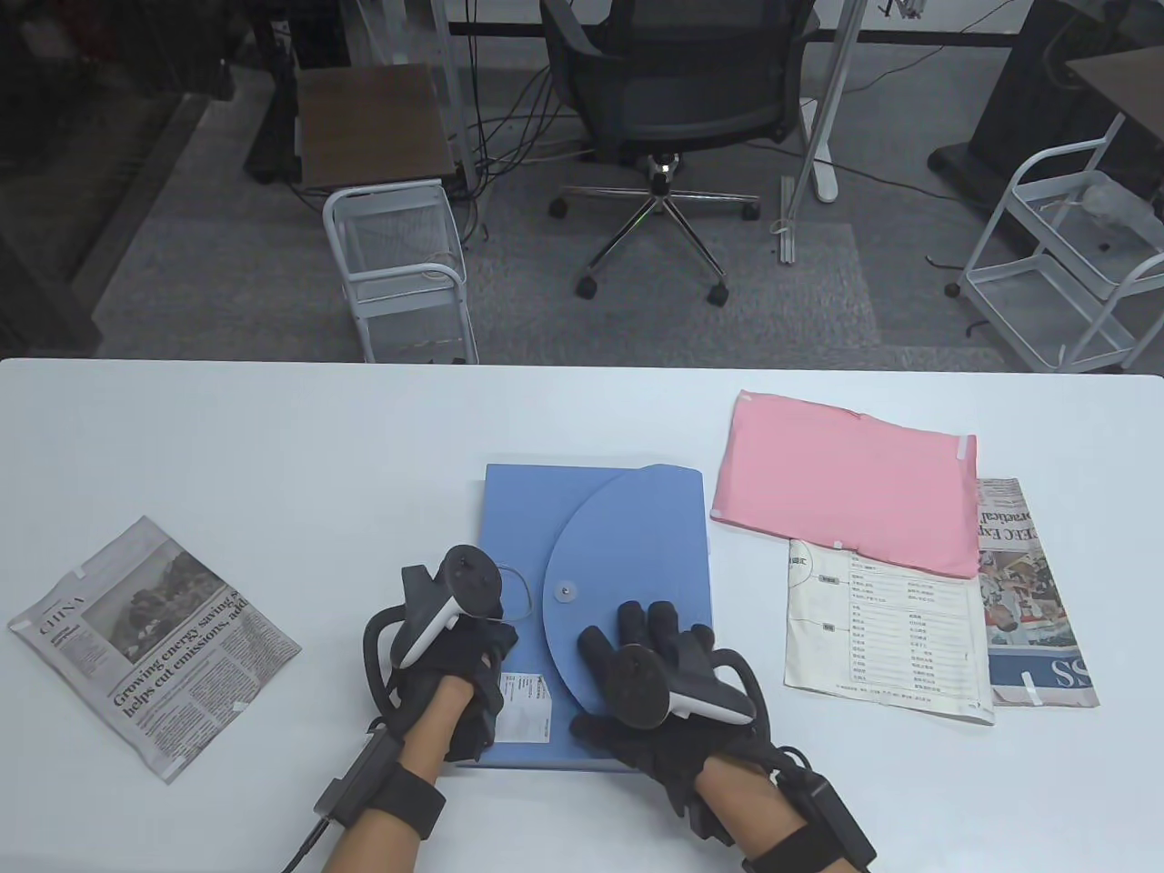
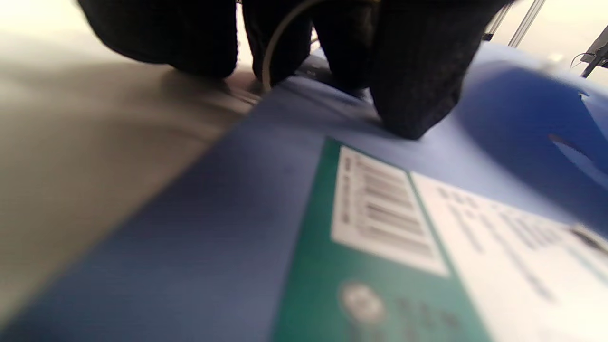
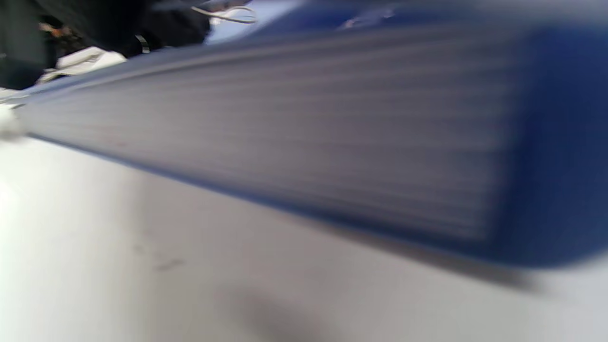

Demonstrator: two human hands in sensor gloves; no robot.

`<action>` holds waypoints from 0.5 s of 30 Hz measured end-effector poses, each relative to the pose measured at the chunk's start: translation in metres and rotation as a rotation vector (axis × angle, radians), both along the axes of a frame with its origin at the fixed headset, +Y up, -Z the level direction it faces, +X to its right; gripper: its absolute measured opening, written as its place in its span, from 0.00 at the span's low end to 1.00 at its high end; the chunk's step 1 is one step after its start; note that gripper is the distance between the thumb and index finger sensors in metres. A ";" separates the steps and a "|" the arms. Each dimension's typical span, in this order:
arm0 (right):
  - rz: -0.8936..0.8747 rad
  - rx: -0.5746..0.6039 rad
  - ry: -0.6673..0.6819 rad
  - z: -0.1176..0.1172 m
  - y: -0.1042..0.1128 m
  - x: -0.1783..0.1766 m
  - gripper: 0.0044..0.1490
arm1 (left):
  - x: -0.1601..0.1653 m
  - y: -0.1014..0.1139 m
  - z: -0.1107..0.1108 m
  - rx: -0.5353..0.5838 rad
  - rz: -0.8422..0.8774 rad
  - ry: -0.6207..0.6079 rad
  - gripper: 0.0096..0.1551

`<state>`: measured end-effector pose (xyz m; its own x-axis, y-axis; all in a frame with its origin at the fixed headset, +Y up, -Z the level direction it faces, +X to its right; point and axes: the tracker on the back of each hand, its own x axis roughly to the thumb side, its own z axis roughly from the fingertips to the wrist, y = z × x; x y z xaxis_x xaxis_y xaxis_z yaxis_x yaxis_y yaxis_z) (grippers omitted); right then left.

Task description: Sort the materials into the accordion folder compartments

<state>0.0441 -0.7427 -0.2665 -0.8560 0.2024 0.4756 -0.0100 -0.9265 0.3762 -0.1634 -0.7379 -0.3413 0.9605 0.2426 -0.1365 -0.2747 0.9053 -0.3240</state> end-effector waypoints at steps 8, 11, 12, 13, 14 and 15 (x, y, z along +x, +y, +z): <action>0.066 0.150 0.013 0.005 0.033 -0.018 0.38 | 0.000 0.000 -0.002 -0.001 -0.018 -0.026 0.24; 0.108 0.292 -0.026 0.004 0.072 -0.007 0.37 | 0.000 0.000 -0.002 -0.010 -0.011 -0.032 0.24; 0.125 0.344 -0.052 0.003 0.087 0.000 0.37 | 0.001 0.000 -0.003 -0.015 -0.005 -0.033 0.24; 0.148 0.378 -0.084 0.003 0.097 0.006 0.37 | 0.001 0.000 -0.003 -0.016 -0.004 -0.033 0.24; 0.185 0.418 -0.112 0.002 0.107 0.013 0.38 | 0.001 0.000 -0.003 -0.018 -0.005 -0.033 0.25; 0.232 0.454 -0.148 0.001 0.117 0.023 0.38 | 0.002 0.000 -0.003 -0.021 -0.006 -0.036 0.25</action>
